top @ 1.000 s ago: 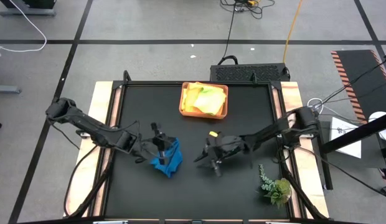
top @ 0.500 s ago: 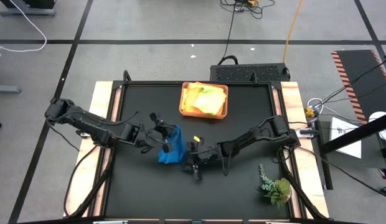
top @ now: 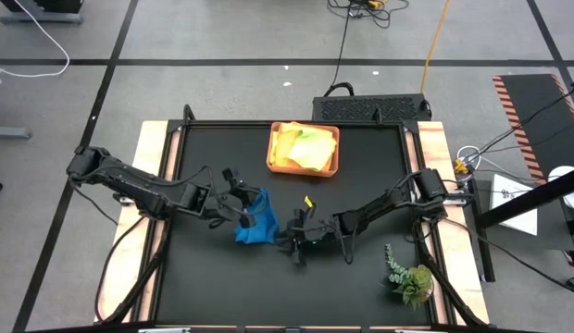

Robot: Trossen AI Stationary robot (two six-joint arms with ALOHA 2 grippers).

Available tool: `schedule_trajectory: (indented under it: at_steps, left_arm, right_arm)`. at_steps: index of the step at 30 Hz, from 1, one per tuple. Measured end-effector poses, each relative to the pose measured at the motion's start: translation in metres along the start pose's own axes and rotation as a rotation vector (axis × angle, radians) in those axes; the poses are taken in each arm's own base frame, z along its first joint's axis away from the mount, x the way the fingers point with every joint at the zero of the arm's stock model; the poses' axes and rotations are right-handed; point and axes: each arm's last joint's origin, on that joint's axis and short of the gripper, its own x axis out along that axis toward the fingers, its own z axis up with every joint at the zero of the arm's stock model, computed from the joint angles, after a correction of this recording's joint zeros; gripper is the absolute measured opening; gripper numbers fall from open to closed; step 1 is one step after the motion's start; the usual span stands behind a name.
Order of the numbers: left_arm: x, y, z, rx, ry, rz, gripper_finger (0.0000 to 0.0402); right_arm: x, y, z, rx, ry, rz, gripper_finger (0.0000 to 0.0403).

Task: Fold microfiber towels
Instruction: Fold the blue towel

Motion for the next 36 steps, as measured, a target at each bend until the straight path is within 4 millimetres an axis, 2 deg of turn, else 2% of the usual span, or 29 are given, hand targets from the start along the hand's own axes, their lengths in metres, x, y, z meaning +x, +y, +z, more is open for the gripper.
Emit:
schedule_trajectory:
  at_steps: [7,16,21,25,33,36]
  left_arm:
    - [0.0,0.0,0.0,-0.001,-0.003,-0.001,0.0]
    - [0.0,0.0,0.0,0.002,-0.004,-0.001,0.0001]
    - [0.0,0.0,0.001,0.0,-0.005,-0.001,0.0001]
    - [0.0,0.0,0.001,0.0,-0.005,-0.001,0.0001]
    - [0.0,0.0,0.001,-0.004,-0.005,-0.002,0.0001]
    - [0.0,0.0,0.001,-0.005,-0.005,-0.002,0.0001]
  right_arm:
    - [0.011,-0.004,-0.012,0.081,-0.02,0.001,0.0113]
    - [0.016,-0.006,-0.005,0.101,-0.06,-0.008,0.0134]
    - [0.017,-0.01,-0.006,0.095,-0.042,-0.037,0.0133]
    - [0.017,-0.01,-0.008,0.091,-0.023,-0.039,0.0113]
    - [0.017,-0.011,-0.008,0.074,-0.019,-0.04,0.0037]
    - [0.017,-0.01,-0.008,0.081,-0.02,-0.038,0.0026]
